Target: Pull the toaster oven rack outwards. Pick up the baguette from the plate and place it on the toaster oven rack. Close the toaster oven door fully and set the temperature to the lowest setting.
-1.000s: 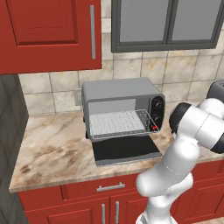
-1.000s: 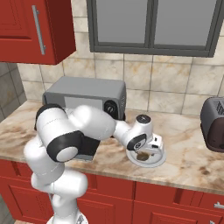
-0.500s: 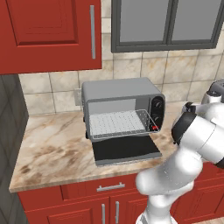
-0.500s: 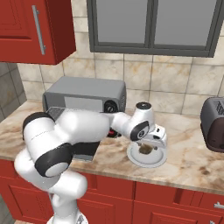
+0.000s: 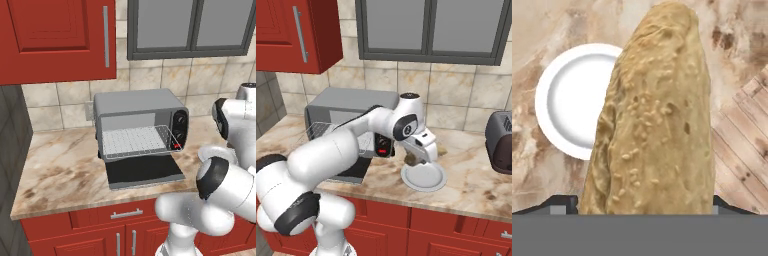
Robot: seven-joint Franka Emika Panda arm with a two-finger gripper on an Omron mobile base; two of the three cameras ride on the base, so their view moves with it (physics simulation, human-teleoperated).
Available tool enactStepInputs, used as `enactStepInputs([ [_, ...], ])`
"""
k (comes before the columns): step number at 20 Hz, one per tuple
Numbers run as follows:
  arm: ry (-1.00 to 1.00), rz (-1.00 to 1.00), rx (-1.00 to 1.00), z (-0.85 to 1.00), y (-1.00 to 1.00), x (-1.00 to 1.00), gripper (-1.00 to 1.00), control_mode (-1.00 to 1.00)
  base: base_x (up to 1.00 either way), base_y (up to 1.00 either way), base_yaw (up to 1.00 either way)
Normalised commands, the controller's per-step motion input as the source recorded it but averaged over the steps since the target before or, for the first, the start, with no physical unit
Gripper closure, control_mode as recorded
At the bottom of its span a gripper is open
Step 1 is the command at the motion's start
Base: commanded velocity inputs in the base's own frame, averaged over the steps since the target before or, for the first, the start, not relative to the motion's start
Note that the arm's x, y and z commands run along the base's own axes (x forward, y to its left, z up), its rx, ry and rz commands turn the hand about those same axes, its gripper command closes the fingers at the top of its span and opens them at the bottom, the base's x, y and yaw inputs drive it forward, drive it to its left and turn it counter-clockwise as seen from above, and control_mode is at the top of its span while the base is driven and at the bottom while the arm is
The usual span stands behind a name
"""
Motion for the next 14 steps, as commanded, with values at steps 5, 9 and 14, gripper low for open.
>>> enactStepInputs([
  [5, 0.03, -0.53, 0.22, 1.0, 0.49, -0.51, 1.0, -1.0, 0.0, 0.0, 0.0],
  [9, -0.05, -0.43, 0.12, 0.38, 0.93, -0.45, 1.0, -1.0, 0.0, 0.0, 0.0],
  [14, -0.05, -0.43, 0.11, 0.11, 1.0, -0.27, 1.0, -1.0, 0.0, 0.0, 0.0],
])
